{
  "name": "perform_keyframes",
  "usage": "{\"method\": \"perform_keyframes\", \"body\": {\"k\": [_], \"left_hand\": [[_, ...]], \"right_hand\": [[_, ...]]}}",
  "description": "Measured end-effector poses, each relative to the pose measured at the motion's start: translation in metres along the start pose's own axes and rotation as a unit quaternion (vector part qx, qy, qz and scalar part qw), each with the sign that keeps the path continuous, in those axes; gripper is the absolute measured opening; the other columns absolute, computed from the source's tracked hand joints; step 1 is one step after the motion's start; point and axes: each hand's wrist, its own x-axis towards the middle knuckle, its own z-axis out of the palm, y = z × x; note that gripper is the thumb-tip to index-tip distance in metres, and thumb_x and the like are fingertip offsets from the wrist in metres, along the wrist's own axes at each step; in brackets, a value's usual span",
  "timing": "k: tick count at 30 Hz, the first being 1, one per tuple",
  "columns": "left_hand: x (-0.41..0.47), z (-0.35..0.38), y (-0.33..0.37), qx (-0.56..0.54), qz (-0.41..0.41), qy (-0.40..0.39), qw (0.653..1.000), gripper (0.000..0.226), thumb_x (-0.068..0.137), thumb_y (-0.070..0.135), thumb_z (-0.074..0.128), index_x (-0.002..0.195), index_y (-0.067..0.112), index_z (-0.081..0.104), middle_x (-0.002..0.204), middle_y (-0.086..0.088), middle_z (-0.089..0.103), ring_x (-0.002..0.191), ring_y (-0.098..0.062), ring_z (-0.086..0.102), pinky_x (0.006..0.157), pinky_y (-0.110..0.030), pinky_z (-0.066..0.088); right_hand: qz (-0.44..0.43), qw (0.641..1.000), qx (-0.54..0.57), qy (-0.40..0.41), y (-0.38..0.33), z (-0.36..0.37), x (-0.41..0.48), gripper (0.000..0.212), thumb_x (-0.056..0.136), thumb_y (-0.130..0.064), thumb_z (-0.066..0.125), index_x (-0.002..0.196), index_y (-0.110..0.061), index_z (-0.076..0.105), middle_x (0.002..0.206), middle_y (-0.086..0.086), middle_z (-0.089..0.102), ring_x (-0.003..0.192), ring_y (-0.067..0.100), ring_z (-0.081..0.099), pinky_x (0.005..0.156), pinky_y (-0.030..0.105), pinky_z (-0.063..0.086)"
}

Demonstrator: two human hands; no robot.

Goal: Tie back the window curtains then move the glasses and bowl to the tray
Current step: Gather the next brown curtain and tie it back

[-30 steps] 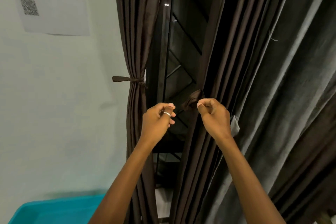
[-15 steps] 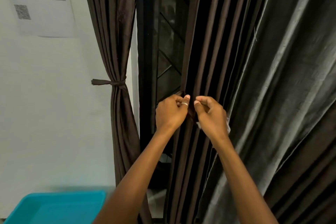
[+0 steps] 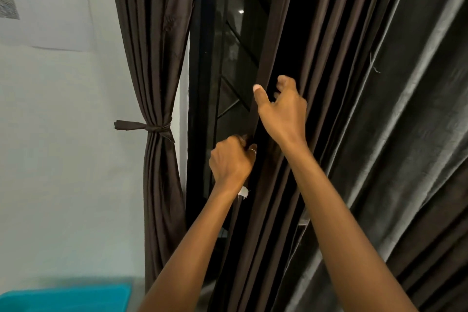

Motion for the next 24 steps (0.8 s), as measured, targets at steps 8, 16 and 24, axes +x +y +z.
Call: {"method": "perform_keyframes", "body": {"k": [8,16,24], "left_hand": [[-0.011,-0.005,-0.039,-0.147,0.014,-0.064,0.987,0.018,0.083,0.04,0.062,0.1,0.038,0.065,0.086,0.024,0.067,0.085,-0.001,0.068,0.076,-0.032,0.059],[-0.028,-0.015,-0.033,-0.271,-0.002,-0.105,0.957,0.045,0.081,0.052,0.045,0.12,0.049,0.067,0.115,0.024,0.072,0.108,0.008,0.064,0.098,-0.027,0.054],[-0.023,-0.01,-0.005,-0.092,0.006,-0.007,0.996,0.051,0.081,0.082,0.048,0.088,0.036,0.068,0.074,0.016,0.07,0.075,-0.003,0.069,0.074,-0.036,0.06]], "right_hand": [[0.046,0.995,-0.067,-0.056,0.061,0.041,-0.045,0.037,0.102,-0.039,0.054,0.081,-0.01,0.065,0.075,0.005,0.069,0.078,0.026,0.068,0.065,0.036,0.051],[0.076,0.966,0.21,-0.133,0.073,0.043,-0.109,0.046,0.103,-0.06,0.031,0.116,-0.035,0.067,0.111,-0.01,0.073,0.105,0.002,0.069,0.089,0.022,0.057],[0.042,0.957,0.178,-0.225,0.088,0.027,-0.118,0.041,0.101,-0.039,0.048,0.142,-0.035,0.05,0.117,-0.008,0.072,0.106,0.003,0.069,0.085,0.022,0.058]]}}
